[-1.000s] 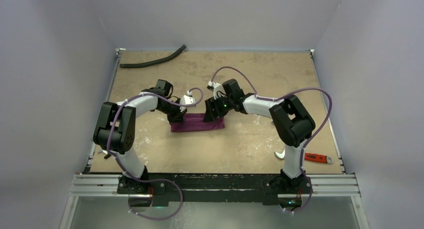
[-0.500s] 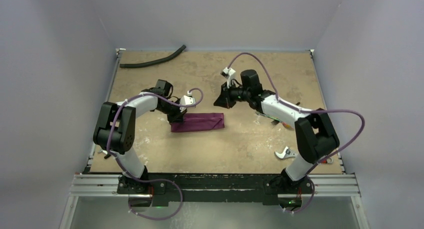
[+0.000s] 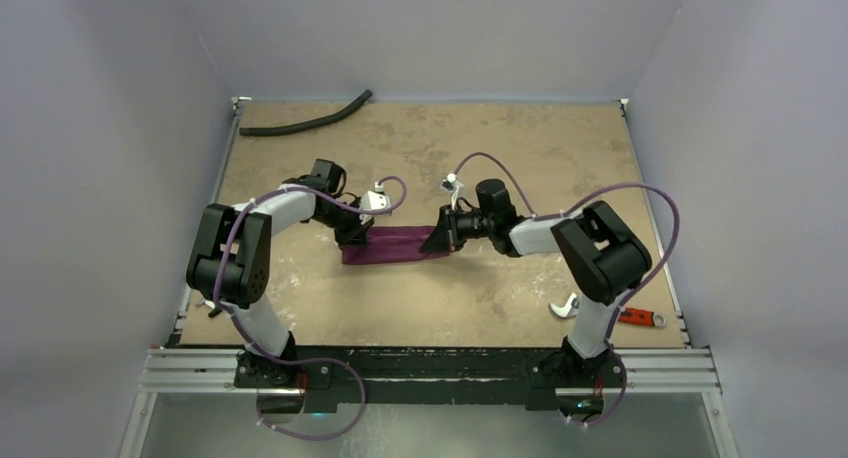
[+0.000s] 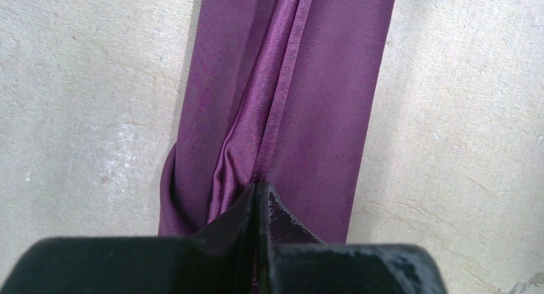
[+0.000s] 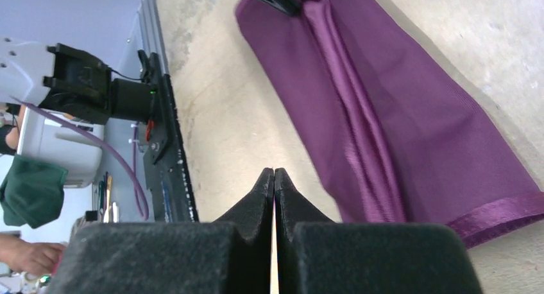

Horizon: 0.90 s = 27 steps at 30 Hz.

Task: Fold the napkin into a case and place the utensils inside
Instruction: Stuff the top corner of the smaller-rectangle-folded napkin into the folded napkin.

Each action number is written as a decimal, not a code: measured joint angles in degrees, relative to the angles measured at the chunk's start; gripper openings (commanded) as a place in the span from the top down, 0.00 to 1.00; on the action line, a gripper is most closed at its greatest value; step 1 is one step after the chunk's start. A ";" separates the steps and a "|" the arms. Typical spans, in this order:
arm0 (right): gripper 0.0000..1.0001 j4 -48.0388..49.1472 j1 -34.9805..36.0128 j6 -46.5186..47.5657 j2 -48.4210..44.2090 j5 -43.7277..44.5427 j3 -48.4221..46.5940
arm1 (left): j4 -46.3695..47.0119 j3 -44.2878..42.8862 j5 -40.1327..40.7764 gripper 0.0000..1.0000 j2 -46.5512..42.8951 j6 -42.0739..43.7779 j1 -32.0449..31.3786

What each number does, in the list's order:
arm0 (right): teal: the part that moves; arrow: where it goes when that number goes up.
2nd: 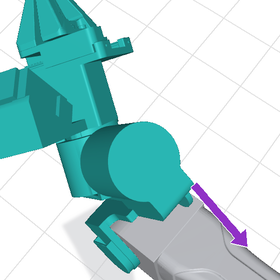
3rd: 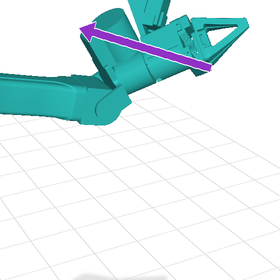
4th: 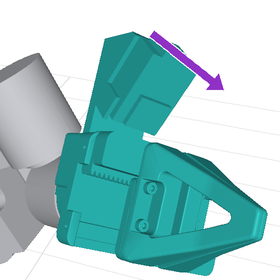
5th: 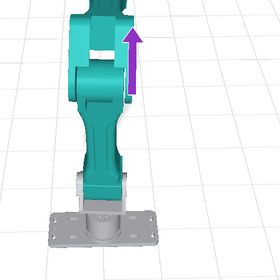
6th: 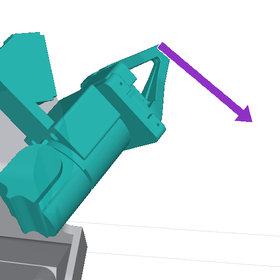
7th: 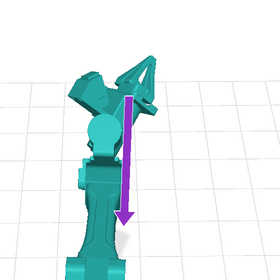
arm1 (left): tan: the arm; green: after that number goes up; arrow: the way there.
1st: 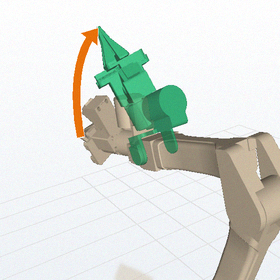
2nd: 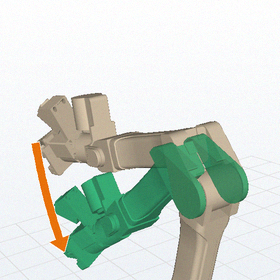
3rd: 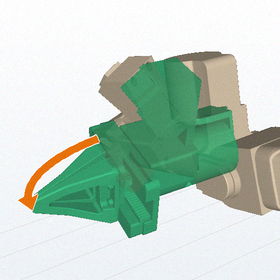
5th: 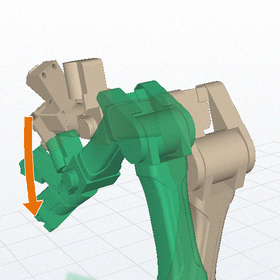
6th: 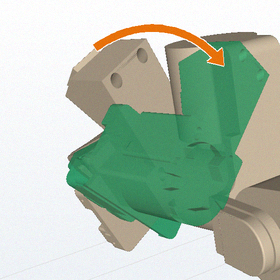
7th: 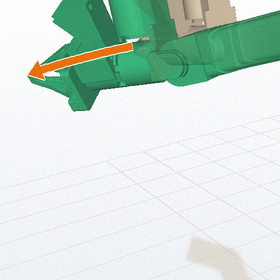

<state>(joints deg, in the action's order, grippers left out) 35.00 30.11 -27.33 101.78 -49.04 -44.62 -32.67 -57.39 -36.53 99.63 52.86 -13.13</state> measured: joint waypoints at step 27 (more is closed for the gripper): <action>1.00 8.76 14.12 -11.65 14.32 12.11 -10.91 | 2.71 1.18 1.33 1.00 -0.90 -8.50 0.07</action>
<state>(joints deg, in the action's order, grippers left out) 43.77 44.23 -38.98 116.09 -36.93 -55.53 -29.95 -56.21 -35.20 98.74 44.36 -13.06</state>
